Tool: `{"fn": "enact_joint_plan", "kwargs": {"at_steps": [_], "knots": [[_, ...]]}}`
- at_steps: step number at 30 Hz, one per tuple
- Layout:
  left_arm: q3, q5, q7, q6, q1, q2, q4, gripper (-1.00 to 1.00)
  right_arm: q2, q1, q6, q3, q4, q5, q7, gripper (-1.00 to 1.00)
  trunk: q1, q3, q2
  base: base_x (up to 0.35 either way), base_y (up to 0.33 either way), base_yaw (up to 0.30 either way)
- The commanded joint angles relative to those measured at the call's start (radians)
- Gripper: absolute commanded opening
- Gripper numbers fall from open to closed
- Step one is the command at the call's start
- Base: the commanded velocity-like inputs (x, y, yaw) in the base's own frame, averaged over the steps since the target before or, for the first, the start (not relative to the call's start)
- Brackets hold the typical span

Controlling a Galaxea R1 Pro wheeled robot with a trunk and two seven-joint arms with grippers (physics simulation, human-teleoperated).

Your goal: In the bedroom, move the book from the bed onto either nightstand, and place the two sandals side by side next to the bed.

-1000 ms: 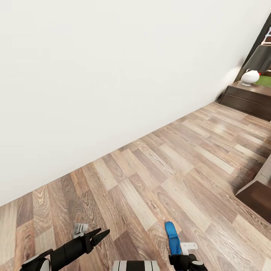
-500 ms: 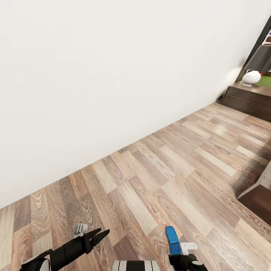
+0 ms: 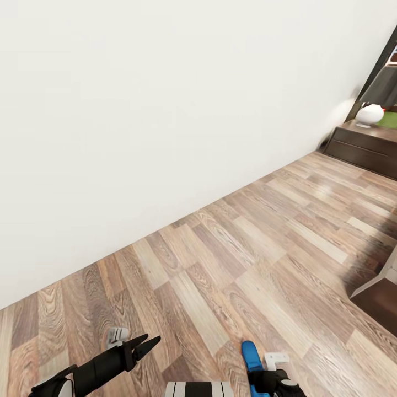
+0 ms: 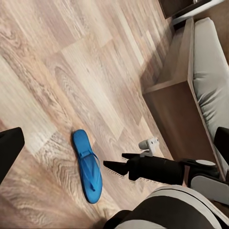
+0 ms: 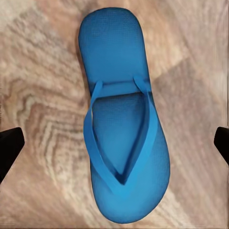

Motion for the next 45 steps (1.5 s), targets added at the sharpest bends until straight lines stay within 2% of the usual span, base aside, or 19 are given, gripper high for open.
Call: {"fn": "enact_joint_plan", "kwargs": {"at_steps": [1,7,25,45], "knots": [[0.000,0.005,-0.001,0.008,0.000,0.000,0.000,1.00,0.000,0.000,0.006,0.001,-0.007,0.001,0.001,1.00,0.000,-0.001,0.000,0.009,-0.003,0.000],[0.000,0.005,-0.001,0.008,0.000,0.000,0.000,1.00,0.000,0.000,0.014,0.001,-0.069,0.001,0.001,1.00,0.000,-0.001,0.000,0.002,-0.001,0.000],[0.000,0.004,0.003,0.008,0.000,-0.002,0.002,1.00,0.000,0.000,0.010,-0.001,-0.069,0.001,0.001,1.00,0.000,-0.001,0.000,0.000,0.000,0.000],[0.000,0.004,0.004,0.008,0.000,-0.002,0.002,1.00,-0.004,0.000,0.008,-0.001,-0.064,0.002,0.001,1.00,0.009,-0.078,-0.005,0.000,0.000,0.000]]}}
